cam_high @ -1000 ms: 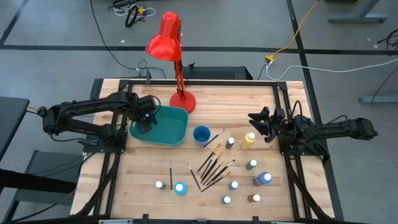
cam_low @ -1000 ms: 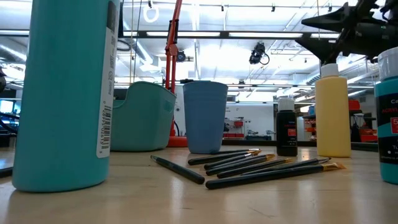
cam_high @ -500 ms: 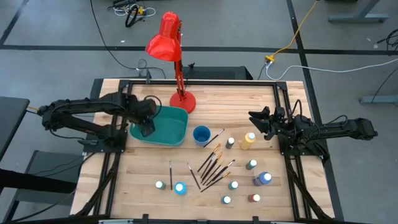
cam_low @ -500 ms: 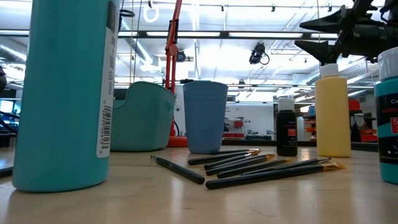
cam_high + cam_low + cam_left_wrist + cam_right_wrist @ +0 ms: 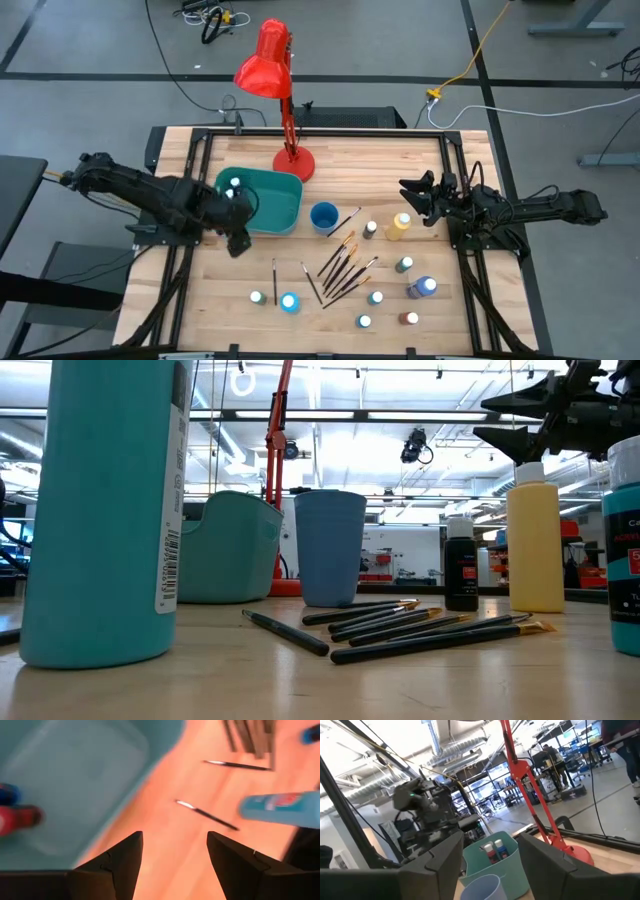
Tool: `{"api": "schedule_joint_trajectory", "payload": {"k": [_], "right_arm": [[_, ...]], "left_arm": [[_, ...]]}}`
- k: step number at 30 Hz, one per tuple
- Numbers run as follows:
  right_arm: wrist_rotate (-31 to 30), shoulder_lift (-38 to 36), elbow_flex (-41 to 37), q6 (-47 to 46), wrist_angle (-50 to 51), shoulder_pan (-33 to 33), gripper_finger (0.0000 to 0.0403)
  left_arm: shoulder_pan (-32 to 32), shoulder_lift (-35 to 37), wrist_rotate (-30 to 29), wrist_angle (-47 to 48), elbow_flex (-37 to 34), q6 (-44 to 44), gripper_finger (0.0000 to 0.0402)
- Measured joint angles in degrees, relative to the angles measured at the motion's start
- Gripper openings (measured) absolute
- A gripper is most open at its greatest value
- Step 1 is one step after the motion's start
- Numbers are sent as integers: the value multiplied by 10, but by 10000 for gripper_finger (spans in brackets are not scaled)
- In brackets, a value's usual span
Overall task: Pick & Place Paint Supplies
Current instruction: Put the green paint bottle into the green bin
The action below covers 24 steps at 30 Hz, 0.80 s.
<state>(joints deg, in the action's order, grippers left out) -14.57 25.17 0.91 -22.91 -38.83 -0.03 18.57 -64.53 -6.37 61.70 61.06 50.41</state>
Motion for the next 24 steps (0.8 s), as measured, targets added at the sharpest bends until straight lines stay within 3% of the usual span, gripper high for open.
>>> {"api": "schedule_joint_trajectory", "payload": {"k": [7, 18, 24], "right_arm": [[0, 0, 0, 30, 1, 0, 204], [0, 0, 0, 28, 3, 0, 204], [0, 0, 0, 26, 3, 0, 204]], "left_arm": [[96, -33, -18, -57, 0, 52, 231], [180, -153, -5, -181, -1, -60, 231], [204, -201, 0, -236, -1, -74, 231]]}}
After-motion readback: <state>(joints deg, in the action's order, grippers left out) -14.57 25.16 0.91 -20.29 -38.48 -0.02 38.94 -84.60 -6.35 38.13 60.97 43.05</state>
